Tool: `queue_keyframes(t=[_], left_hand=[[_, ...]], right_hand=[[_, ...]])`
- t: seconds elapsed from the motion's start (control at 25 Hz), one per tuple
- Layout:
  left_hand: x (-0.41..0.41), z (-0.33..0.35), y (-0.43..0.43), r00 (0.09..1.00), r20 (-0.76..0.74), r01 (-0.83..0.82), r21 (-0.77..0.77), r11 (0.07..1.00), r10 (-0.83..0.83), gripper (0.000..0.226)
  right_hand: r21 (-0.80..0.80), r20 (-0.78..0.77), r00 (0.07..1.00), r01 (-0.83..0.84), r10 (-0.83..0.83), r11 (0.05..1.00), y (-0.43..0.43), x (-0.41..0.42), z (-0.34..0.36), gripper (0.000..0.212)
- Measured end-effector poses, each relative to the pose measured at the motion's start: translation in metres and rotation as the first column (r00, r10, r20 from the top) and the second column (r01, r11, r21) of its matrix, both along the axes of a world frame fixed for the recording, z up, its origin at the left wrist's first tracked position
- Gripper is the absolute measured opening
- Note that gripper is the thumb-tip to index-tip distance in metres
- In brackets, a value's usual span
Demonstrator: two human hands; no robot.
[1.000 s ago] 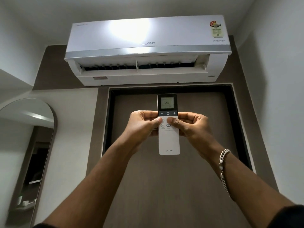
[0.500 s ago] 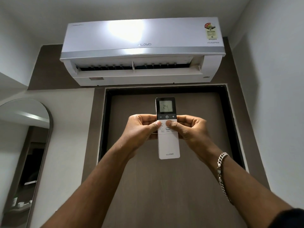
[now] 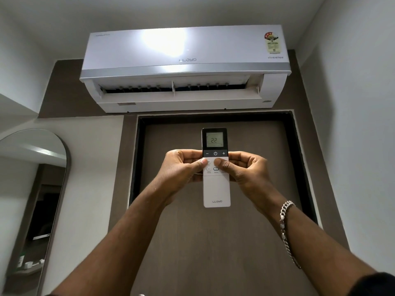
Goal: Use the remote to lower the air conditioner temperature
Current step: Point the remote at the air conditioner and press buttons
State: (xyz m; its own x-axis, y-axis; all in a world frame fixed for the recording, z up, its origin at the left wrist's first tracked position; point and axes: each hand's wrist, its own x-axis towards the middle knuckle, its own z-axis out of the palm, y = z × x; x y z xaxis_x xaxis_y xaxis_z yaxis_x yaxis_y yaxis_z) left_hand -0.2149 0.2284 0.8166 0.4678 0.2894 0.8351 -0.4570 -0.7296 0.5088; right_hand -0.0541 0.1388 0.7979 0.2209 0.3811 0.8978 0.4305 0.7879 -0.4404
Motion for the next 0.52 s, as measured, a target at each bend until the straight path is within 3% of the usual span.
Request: queue_keyframes(t=[0.28,0.52], left_hand=[[-0.0054,-0.0003,-0.0042,1.000,0.016,0.001,0.014,1.000,-0.001,0.008],[-0.0090,-0.0005,-0.0048,1.000,0.027,-0.002,0.004,1.000,0.002,0.009]], right_hand=[[0.009,0.005,1.000,0.000,0.000,1.000,-0.0035,-0.0061,-0.0023,0.041],[0.024,-0.005,1.000,-0.002,0.002,1.000,-0.0014,-0.0101,-0.0012,0.031]])
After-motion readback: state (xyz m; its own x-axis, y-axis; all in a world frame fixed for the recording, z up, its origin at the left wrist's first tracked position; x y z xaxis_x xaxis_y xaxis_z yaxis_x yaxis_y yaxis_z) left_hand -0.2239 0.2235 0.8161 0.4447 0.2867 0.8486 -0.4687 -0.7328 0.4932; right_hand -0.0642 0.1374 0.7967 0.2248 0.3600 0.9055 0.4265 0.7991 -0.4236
